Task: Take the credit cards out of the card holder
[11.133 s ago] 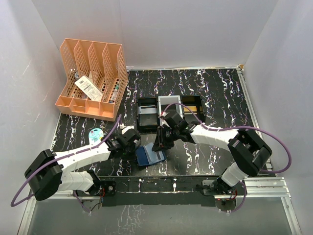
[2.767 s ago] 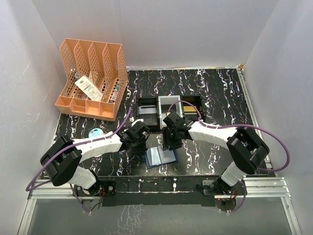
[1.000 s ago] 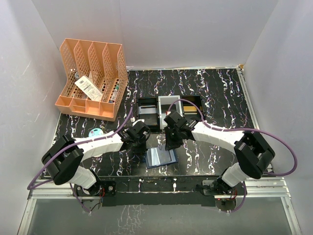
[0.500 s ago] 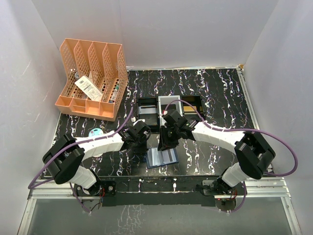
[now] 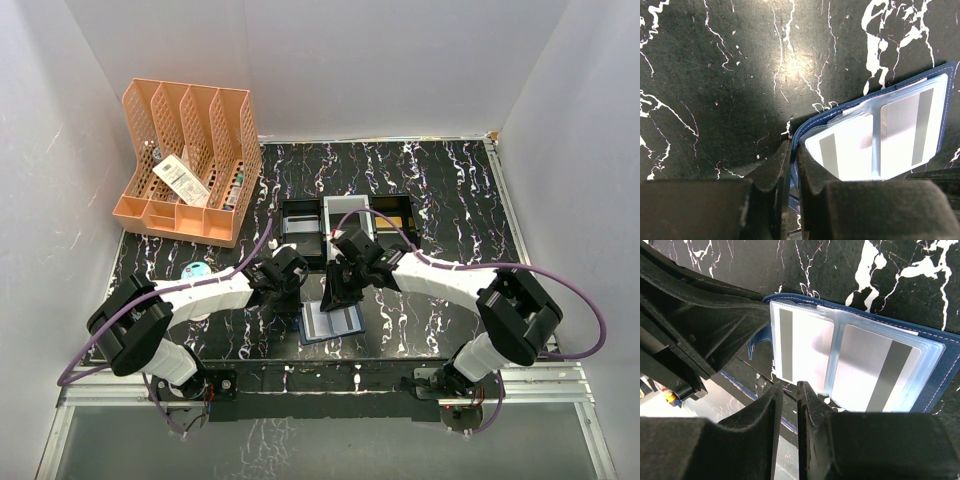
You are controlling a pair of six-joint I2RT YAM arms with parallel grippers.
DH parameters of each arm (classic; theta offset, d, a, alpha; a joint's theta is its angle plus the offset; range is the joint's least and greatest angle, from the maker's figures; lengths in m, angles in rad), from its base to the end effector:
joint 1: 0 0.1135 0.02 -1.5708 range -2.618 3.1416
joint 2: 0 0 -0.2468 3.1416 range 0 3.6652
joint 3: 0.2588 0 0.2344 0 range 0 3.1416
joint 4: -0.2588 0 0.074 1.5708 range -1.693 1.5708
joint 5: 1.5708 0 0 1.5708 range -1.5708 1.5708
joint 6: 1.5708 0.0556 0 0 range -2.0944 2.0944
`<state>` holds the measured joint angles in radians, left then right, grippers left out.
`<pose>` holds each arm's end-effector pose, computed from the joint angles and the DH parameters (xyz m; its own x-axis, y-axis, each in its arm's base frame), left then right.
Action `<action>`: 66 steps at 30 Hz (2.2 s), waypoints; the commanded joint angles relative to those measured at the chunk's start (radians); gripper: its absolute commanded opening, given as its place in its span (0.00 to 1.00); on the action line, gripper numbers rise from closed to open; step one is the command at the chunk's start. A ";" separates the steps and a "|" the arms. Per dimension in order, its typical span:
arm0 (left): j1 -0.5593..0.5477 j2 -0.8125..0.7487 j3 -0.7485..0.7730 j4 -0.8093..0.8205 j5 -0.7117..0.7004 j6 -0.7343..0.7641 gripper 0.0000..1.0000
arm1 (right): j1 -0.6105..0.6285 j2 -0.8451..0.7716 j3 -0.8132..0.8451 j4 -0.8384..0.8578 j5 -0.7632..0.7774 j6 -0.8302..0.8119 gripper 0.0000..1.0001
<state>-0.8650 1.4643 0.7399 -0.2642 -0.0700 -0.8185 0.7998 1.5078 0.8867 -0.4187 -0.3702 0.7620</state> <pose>0.1809 -0.2063 0.1455 -0.9063 -0.0594 -0.4184 0.1062 0.9263 -0.3615 0.1858 0.2201 0.1682 -0.9845 -0.0896 -0.1510 -0.1612 0.8019 0.5753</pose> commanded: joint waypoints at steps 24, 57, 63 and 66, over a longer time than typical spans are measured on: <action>0.001 -0.077 -0.053 0.105 0.067 -0.032 0.01 | 0.162 0.131 0.131 -0.048 0.292 0.026 0.63; 0.003 -0.287 -0.100 0.012 -0.037 -0.067 0.17 | 0.106 0.119 0.039 0.105 0.130 0.029 0.47; 0.001 -0.322 -0.088 0.059 0.035 -0.048 0.26 | 0.039 0.088 -0.053 0.219 0.013 0.065 0.45; 0.002 -0.352 -0.088 0.076 0.074 -0.046 0.29 | 0.008 0.067 -0.102 0.279 -0.029 0.085 0.44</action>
<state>-0.8654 1.1728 0.6144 -0.2249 -0.0616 -0.8848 0.8429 1.6150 0.8425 -0.2558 -0.3256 0.8177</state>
